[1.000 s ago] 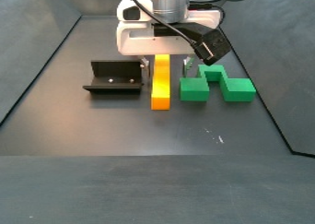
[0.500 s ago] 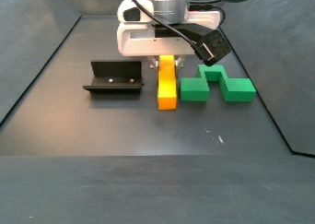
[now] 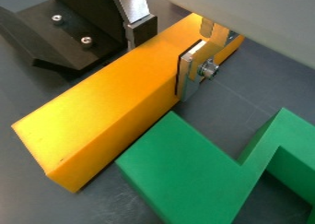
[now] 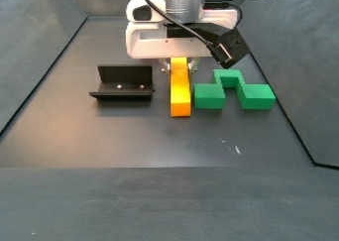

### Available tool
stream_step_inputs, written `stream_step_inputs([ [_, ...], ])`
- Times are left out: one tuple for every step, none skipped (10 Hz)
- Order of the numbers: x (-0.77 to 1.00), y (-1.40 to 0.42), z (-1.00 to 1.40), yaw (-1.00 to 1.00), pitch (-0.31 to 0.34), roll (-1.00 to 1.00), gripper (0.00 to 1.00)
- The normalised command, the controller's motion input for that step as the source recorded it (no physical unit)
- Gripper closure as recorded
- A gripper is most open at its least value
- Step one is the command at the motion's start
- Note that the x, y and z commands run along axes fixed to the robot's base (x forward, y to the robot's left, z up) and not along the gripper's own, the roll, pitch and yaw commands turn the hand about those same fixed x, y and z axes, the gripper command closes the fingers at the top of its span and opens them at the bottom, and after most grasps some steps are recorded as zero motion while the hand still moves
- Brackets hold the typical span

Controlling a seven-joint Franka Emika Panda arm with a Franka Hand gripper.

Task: Pick up the yellow object. Move up. Move to above the board. Insert the yellow object.
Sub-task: Pick up the yellow object.

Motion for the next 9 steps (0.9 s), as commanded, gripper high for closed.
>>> stream_step_inputs([
  [0.00, 0.00, 0.00, 0.00, 0.000, 0.00, 1.00],
  [0.00, 0.00, 0.00, 0.00, 0.000, 0.00, 1.00],
  [0.00, 0.00, 0.00, 0.00, 0.000, 0.00, 1.00],
  [0.00, 0.00, 0.00, 0.00, 0.000, 0.00, 1.00],
  [0.00, 0.00, 0.00, 0.00, 0.000, 0.00, 1.00],
  [0.00, 0.00, 0.00, 0.00, 0.000, 0.00, 1.00],
  [0.00, 0.00, 0.00, 0.00, 0.000, 0.00, 1.00],
  [0.00, 0.00, 0.00, 0.00, 0.000, 0.00, 1.00],
  [0.00, 0.00, 0.00, 0.00, 0.000, 0.00, 1.00],
])
